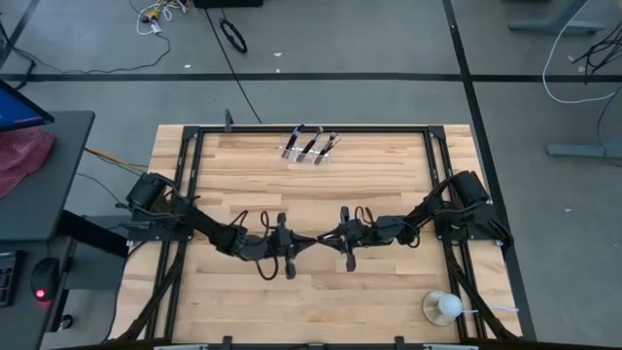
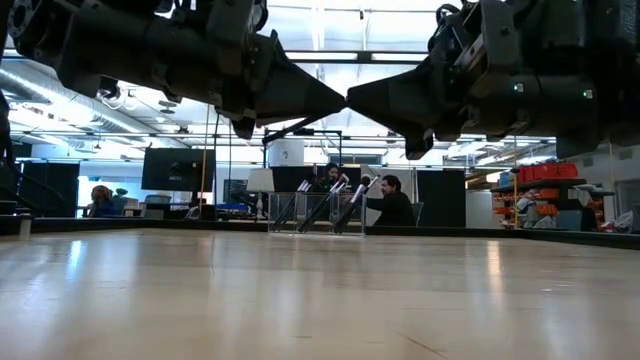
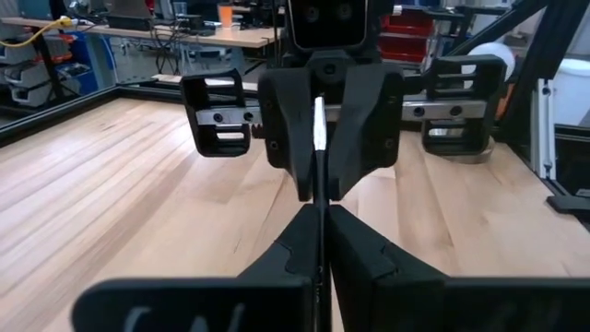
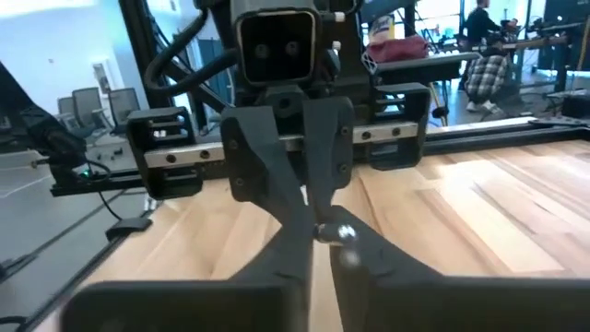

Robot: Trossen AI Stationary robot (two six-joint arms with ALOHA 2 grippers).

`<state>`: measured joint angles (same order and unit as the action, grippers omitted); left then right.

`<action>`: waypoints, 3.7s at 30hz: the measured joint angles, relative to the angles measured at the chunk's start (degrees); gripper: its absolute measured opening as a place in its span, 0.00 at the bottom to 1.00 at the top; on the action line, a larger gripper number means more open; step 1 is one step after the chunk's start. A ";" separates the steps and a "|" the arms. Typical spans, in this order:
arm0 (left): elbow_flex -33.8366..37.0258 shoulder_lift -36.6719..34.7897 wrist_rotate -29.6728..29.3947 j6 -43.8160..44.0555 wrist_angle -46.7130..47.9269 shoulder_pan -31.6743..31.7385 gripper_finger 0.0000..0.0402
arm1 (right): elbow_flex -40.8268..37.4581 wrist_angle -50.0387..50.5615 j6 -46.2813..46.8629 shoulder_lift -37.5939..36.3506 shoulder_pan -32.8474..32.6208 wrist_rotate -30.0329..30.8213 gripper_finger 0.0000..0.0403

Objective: Put items in baskets/containers
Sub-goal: Put the black liner brush into the transparent organizer, then return to Home Position

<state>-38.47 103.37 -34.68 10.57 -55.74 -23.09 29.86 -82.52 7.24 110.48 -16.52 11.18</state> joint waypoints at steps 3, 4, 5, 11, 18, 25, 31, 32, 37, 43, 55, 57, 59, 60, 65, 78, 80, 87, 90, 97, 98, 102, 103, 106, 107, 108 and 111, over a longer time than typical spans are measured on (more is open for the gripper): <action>-0.03 -0.02 0.15 0.12 -0.20 -0.02 0.05 | -0.02 -0.85 -0.19 0.00 -0.32 -0.14 0.03; -0.03 -0.03 0.15 0.14 -0.20 -0.01 0.06 | -0.02 -0.89 -0.07 0.00 -0.35 -0.16 0.03; -0.03 -0.03 0.11 0.16 -0.18 0.00 0.06 | -0.02 -0.90 0.52 0.00 -0.35 -0.05 0.04; -0.21 -0.22 -0.65 0.47 3.11 0.04 0.13 | -0.02 0.71 3.53 -1.22 -0.06 0.64 0.03; -0.01 -0.07 -1.91 7.30 17.91 0.07 0.41 | 0.35 25.98 6.75 -16.72 2.93 4.74 0.02; 0.00 0.02 -1.73 14.36 24.15 0.04 0.57 | 13.68 72.70 7.18 -32.89 11.94 7.69 0.02; -0.01 0.09 -1.73 14.32 23.84 0.11 0.57 | 30.54 96.30 -0.73 -29.93 23.93 2.75 0.02; -0.01 0.09 -1.73 14.33 23.84 0.11 0.56 | 32.43 97.39 -1.84 -28.86 26.10 0.22 0.02; -0.01 0.11 -1.73 14.32 23.26 0.13 0.54 | 40.32 98.62 -5.80 -21.57 34.58 -9.23 0.02; -0.01 0.13 -1.73 14.29 23.05 0.15 0.52 | 48.77 104.53 -9.29 -12.15 40.76 -13.91 0.03; -0.01 0.13 -1.70 14.30 23.01 0.15 0.52 | 50.07 108.02 -9.91 -9.95 46.19 -17.12 0.03; -0.01 0.13 -1.70 14.31 22.91 0.15 0.52 | 48.75 106.14 -8.87 -9.21 46.42 -18.54 0.03; -0.01 0.13 -1.70 14.27 22.90 0.15 0.52 | 48.08 104.76 -7.98 -8.21 46.40 -18.73 0.03; -0.01 0.13 -1.71 14.28 22.87 0.15 0.52 | 47.97 104.38 -7.70 -7.70 46.40 -18.75 0.03; -0.01 0.13 -1.76 14.27 22.81 0.15 0.52 | 47.85 103.49 -7.28 -4.63 46.39 -18.76 0.04; -0.01 0.13 -2.60 14.29 22.88 0.15 0.52 | 47.83 101.52 -7.08 -2.09 46.79 -18.71 0.18; -0.01 0.13 -2.60 14.29 22.88 0.15 0.52 | 47.83 101.47 -7.08 -2.31 47.20 -18.55 0.22; -0.01 0.13 -2.60 14.32 22.90 0.15 0.52 | 48.10 101.63 -6.79 -2.86 50.30 -18.03 0.35; -0.01 0.13 -2.60 14.32 22.90 0.15 0.52 | 48.18 101.35 -6.91 -3.49 51.25 -17.60 0.37; -0.01 0.13 -3.10 14.32 22.90 0.17 0.52 | 48.22 101.78 -9.92 -8.59 49.84 -15.27 0.35; -0.01 0.13 -3.12 14.32 22.90 0.17 0.52 | 48.22 102.11 -10.89 -9.58 48.79 -14.67 0.33; -0.01 0.13 -3.34 14.34 22.91 0.17 0.52 | 48.28 104.60 -14.84 -12.94 43.87 -14.58 0.28; -0.01 0.13 -3.41 14.34 22.90 0.18 0.52 | 48.28 105.99 -15.40 -13.57 42.52 -14.59 0.26; -0.01 0.13 -3.43 14.41 22.90 0.00 0.52 | 46.98 106.81 -15.76 -15.43 37.03 -12.69 0.21; -0.01 0.13 -3.43 14.60 22.92 -0.02 0.52 | 45.56 106.01 -15.60 -16.30 35.06 -12.23 0.19; -0.01 0.13 -3.39 14.71 22.92 -0.17 0.52 | 43.51 104.63 -15.32 -17.16 33.21 -12.17 0.17; -0.01 0.13 -3.13 14.77 22.93 -0.47 0.52 | 35.04 97.91 -12.86 -20.29 27.92 -12.30 0.10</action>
<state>-38.48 103.50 -37.80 25.33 -32.81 -23.56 64.90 15.39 -5.61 90.19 11.41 -1.13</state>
